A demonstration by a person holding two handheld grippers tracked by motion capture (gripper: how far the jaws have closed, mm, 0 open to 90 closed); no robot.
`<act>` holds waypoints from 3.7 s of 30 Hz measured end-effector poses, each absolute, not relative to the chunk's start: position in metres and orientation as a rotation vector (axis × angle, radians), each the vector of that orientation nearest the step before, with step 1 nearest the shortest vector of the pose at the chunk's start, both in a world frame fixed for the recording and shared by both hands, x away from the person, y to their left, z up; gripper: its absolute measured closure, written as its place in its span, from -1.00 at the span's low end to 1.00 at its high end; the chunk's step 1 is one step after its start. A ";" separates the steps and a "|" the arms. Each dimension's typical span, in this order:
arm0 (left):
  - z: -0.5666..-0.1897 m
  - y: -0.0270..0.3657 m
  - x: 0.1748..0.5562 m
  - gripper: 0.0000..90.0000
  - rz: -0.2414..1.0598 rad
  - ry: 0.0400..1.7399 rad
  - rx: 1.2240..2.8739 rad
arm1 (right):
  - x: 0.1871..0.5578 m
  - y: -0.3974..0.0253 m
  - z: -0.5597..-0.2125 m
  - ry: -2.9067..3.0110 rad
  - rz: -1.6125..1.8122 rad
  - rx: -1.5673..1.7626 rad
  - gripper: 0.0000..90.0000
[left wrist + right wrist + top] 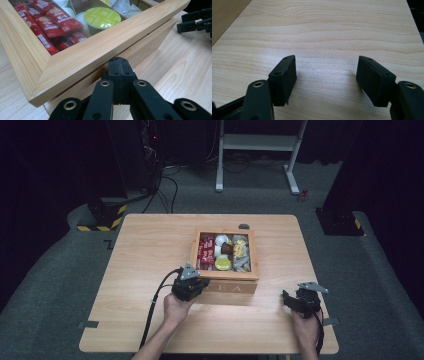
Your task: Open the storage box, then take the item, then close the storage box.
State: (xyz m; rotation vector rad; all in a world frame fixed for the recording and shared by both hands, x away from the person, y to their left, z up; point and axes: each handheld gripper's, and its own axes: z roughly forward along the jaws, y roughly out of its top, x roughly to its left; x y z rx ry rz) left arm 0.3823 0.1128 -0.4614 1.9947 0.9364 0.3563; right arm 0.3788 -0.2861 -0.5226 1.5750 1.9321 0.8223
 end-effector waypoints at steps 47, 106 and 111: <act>-0.422 0.114 0.401 1.00 0.338 0.944 1.946 | 0.379 -0.286 -0.523 1.943 0.827 1.567 -0.28; -0.374 0.118 0.434 0.80 0.320 0.954 1.888 | 0.384 -0.222 -0.458 2.120 1.359 1.261 -0.27; -0.371 0.117 0.436 0.77 0.321 0.957 1.886 | 0.389 -0.211 -0.453 2.136 1.383 1.225 -0.28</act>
